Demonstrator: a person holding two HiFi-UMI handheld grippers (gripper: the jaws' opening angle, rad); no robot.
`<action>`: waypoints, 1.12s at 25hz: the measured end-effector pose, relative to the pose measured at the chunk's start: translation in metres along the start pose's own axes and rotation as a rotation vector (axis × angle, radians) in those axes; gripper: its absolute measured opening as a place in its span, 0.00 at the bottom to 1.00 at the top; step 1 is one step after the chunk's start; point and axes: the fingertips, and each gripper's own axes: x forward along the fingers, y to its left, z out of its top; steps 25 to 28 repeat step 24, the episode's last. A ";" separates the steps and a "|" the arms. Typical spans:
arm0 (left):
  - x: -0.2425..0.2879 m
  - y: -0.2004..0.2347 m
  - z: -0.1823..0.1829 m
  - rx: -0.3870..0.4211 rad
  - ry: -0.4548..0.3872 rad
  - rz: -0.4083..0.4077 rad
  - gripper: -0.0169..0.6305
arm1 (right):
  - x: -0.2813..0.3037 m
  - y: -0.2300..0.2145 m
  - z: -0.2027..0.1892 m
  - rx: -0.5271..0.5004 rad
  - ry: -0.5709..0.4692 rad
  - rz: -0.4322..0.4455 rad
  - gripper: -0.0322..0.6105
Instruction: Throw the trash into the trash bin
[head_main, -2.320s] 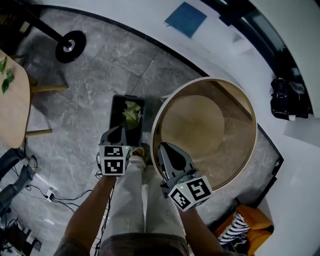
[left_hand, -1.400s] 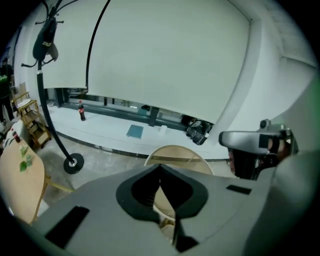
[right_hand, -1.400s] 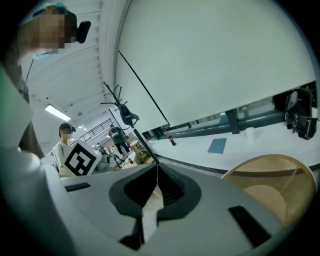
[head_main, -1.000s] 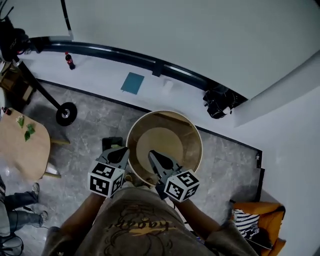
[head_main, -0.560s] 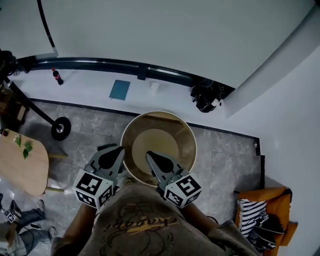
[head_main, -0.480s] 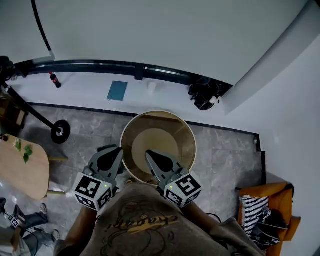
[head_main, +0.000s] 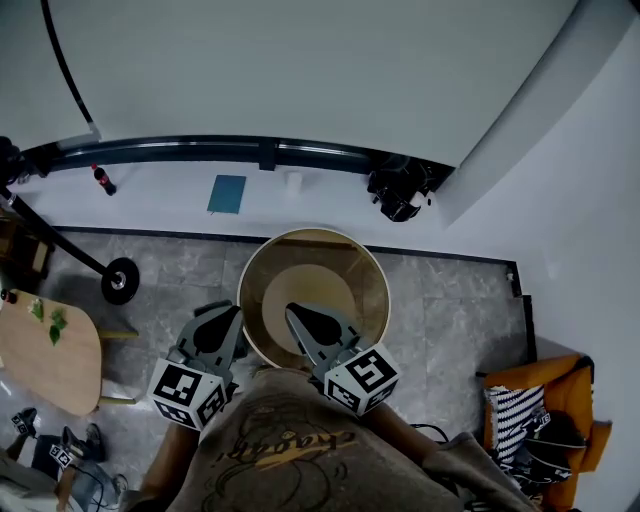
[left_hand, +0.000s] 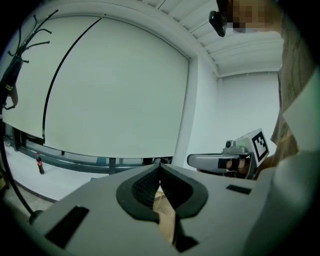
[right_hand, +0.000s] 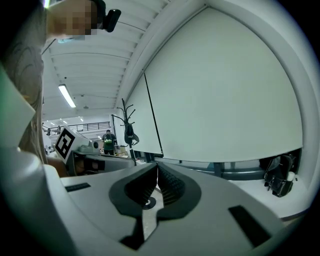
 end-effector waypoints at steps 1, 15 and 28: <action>0.000 0.000 -0.001 -0.001 0.001 0.001 0.05 | 0.000 0.000 0.000 0.001 0.001 0.000 0.08; -0.004 0.001 -0.018 -0.036 0.031 0.020 0.05 | -0.003 0.006 -0.010 0.013 0.005 0.003 0.08; -0.006 -0.001 -0.020 -0.070 0.029 0.030 0.06 | -0.005 0.005 -0.012 0.014 0.009 -0.006 0.08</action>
